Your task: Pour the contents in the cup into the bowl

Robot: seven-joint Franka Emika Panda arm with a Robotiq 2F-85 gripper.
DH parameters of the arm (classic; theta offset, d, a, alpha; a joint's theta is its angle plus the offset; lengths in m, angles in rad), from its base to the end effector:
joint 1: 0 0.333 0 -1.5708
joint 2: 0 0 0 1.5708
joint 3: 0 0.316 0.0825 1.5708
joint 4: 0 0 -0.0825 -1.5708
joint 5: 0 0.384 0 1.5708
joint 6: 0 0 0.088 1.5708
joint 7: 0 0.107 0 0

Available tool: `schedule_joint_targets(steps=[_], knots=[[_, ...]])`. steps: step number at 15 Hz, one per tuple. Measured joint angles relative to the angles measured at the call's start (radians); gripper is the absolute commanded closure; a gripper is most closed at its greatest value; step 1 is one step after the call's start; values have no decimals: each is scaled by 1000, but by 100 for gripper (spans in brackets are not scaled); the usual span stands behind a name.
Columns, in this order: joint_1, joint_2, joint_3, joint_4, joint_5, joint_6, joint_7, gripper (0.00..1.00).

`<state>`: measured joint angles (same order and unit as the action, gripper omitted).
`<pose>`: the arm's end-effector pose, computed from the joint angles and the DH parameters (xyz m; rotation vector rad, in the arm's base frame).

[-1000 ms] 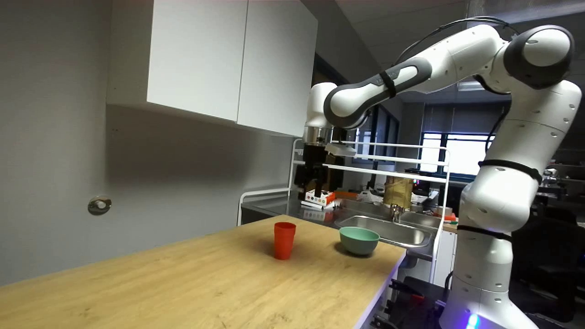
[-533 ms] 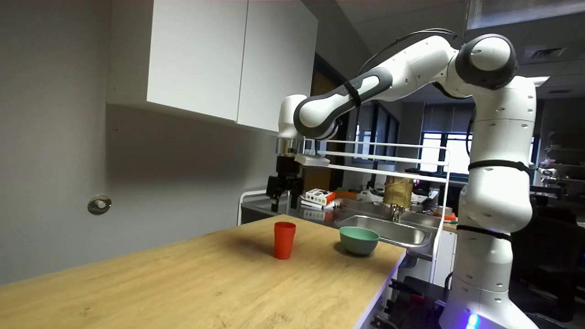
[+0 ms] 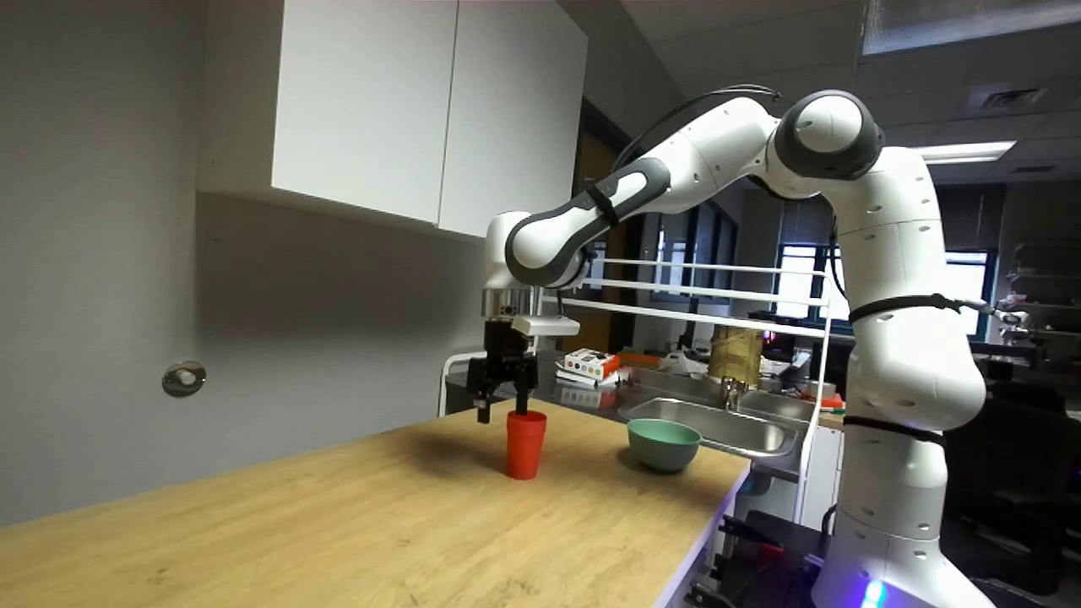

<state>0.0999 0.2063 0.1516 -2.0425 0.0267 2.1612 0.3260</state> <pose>0.5567 0.1422 0.3359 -3.1086 0.1433 0.1509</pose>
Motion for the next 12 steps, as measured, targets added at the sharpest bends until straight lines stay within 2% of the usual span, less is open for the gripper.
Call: schedule_joint_targets(steps=[2,3,4,5,8,12], knots=[[4,36,-11,22,4,-1,0,0],[5,51,-15,32,5,-1,0,25],[5,65,-18,42,8,-2,0,25],[6,76,-21,50,8,-2,0,31],[12,97,-33,70,8,-2,0,57],[16,101,-43,81,8,-2,0,87]])
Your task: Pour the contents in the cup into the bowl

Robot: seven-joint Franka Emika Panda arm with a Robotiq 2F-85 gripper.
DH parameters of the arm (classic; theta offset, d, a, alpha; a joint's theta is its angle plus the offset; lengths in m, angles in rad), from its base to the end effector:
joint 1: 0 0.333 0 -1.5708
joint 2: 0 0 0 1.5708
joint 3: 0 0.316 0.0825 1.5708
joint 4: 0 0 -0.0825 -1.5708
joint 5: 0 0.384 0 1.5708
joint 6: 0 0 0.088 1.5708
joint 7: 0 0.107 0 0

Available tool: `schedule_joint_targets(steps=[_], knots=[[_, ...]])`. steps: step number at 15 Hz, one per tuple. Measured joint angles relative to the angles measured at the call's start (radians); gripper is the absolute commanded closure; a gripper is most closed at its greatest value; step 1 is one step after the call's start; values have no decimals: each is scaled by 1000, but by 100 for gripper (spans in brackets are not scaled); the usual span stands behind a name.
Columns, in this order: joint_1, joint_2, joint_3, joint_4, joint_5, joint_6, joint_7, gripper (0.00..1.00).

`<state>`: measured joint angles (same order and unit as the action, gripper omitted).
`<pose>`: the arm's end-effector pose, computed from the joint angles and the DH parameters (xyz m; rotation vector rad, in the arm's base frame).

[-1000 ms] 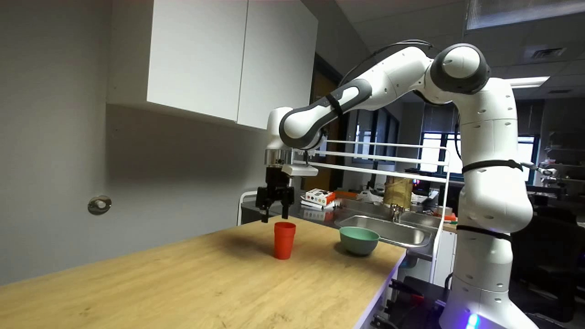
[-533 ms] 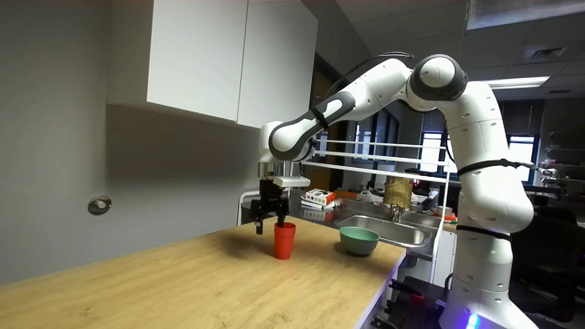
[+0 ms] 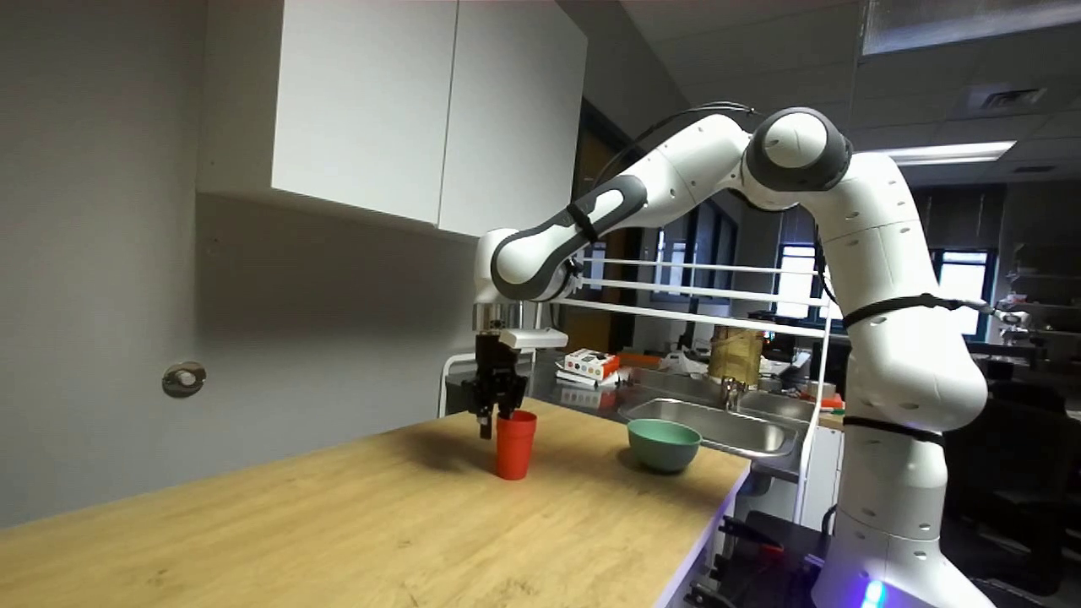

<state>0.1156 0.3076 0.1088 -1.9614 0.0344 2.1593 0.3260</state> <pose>0.5825 0.1320 0.3106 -3.1008 0.1949 0.1876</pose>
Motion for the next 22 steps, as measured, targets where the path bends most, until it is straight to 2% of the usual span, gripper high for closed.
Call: schedule_joint_targets(steps=[2,10,15,22], knots=[[1,0,-6,4,-1,0,0,100],[-7,-66,-57,-30,2,15,22,98],[-54,-241,-100,-202,58,69,59,98],[-131,-539,-140,-505,230,197,42,98]])
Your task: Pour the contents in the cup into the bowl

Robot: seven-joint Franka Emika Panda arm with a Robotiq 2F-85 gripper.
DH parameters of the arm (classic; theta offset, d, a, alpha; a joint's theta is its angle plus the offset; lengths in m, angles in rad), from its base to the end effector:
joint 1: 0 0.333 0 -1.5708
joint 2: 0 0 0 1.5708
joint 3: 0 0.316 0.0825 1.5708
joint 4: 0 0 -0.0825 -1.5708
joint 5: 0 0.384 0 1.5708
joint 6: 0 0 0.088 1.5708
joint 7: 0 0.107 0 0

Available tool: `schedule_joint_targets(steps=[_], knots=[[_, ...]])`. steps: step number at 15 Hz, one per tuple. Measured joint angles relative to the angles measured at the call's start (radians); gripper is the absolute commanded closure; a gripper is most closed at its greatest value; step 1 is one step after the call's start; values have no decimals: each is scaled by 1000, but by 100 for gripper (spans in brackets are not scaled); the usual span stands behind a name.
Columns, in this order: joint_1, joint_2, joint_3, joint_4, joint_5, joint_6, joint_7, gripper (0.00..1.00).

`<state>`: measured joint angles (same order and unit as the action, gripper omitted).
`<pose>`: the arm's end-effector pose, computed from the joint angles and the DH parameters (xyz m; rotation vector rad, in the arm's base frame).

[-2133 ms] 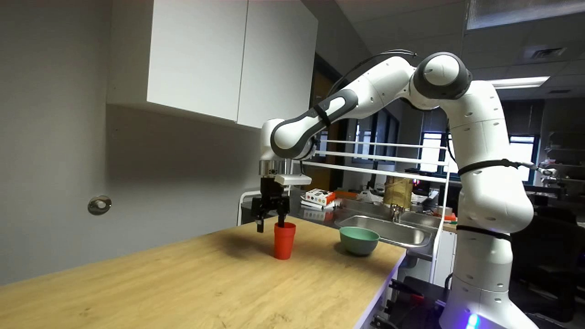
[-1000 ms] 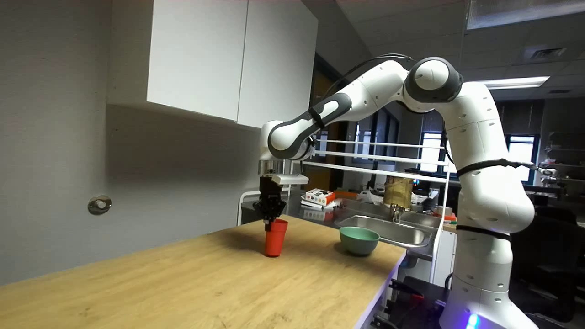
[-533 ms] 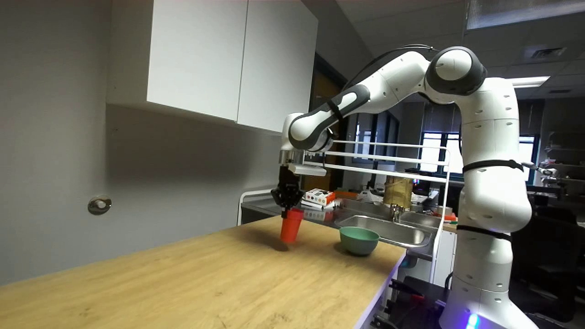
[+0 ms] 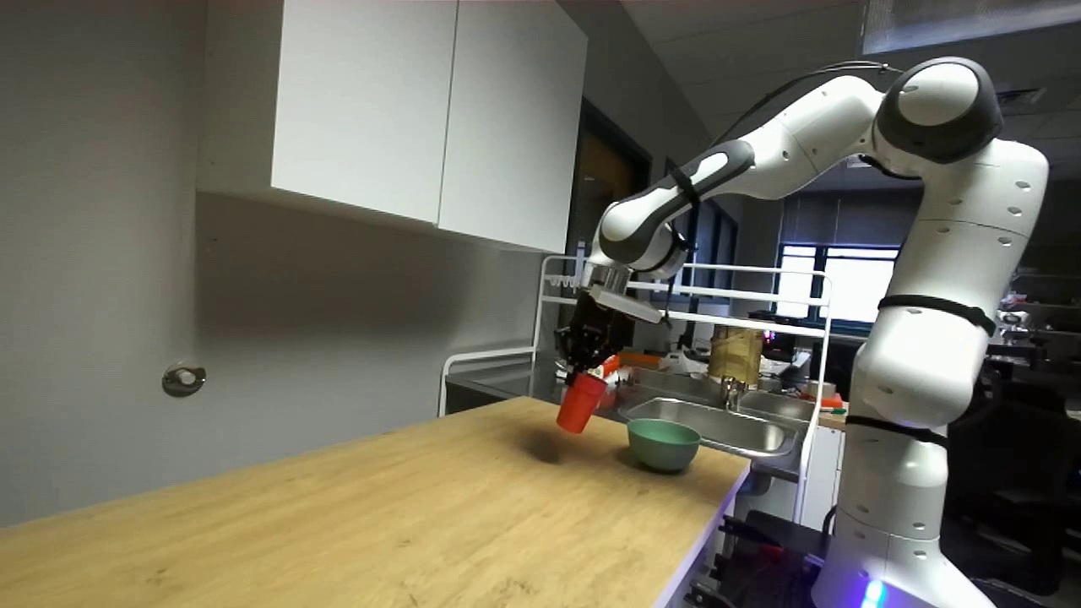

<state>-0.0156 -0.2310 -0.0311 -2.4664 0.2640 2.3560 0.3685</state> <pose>0.4613 -0.0181 0.3923 -2.7916 0.8495 -0.1240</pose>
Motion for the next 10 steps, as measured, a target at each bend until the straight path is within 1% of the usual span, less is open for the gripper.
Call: schedule_joint_targets(steps=[5,8,10], knots=[[-28,-173,-55,-168,107,101,-82,98],[-29,-243,-119,-241,197,158,-183,98],[-22,-274,-176,-280,279,193,-281,98]])
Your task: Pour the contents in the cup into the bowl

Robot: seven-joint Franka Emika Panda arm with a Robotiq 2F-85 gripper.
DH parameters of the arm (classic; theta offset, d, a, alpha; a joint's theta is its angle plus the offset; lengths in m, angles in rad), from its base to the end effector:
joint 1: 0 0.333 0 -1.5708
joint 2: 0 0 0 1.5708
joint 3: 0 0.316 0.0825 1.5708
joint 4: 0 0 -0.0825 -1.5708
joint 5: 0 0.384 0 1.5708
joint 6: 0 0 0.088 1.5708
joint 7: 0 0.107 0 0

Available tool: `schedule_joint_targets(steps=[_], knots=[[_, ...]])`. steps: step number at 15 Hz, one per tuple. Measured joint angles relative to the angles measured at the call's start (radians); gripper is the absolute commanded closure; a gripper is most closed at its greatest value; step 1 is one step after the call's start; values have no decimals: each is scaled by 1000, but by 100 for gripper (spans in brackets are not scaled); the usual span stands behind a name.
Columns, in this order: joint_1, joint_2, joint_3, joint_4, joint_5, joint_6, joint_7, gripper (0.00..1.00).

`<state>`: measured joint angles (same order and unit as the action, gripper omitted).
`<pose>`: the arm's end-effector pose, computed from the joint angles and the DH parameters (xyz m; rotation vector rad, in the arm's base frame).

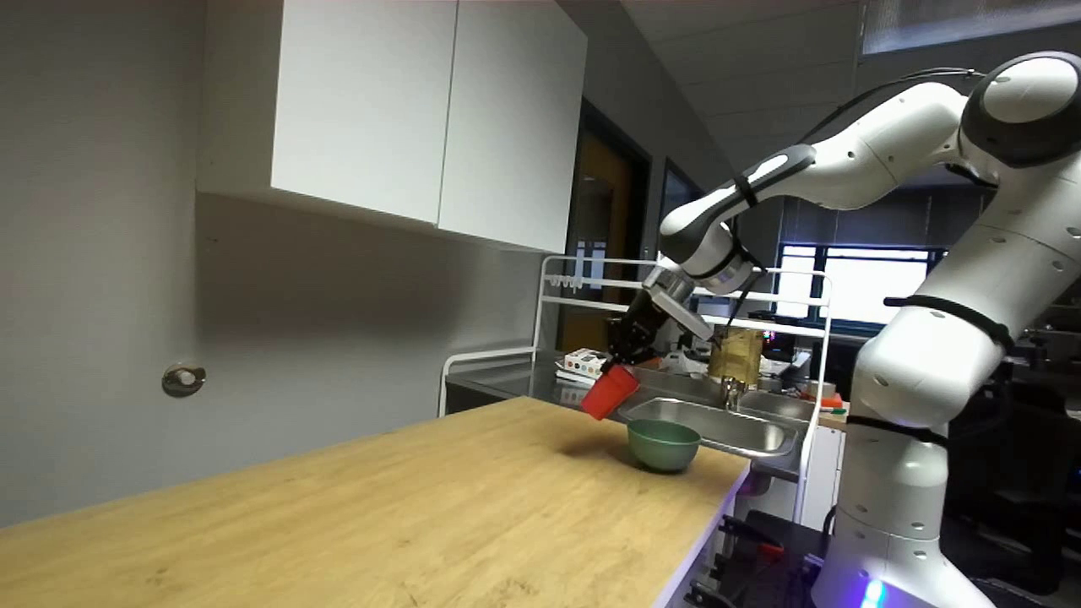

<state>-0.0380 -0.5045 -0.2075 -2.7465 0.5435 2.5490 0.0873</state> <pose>0.3749 -0.0972 0.3939 -2.4899 0.9594 -0.4089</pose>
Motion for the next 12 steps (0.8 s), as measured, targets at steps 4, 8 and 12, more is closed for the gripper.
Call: schedule_joint_targets(steps=[4,8,12], knots=[[43,-28,-140,-36,198,38,-248,98],[103,-32,-289,-35,405,30,-527,98],[128,-35,-386,-36,545,-27,-718,98]])
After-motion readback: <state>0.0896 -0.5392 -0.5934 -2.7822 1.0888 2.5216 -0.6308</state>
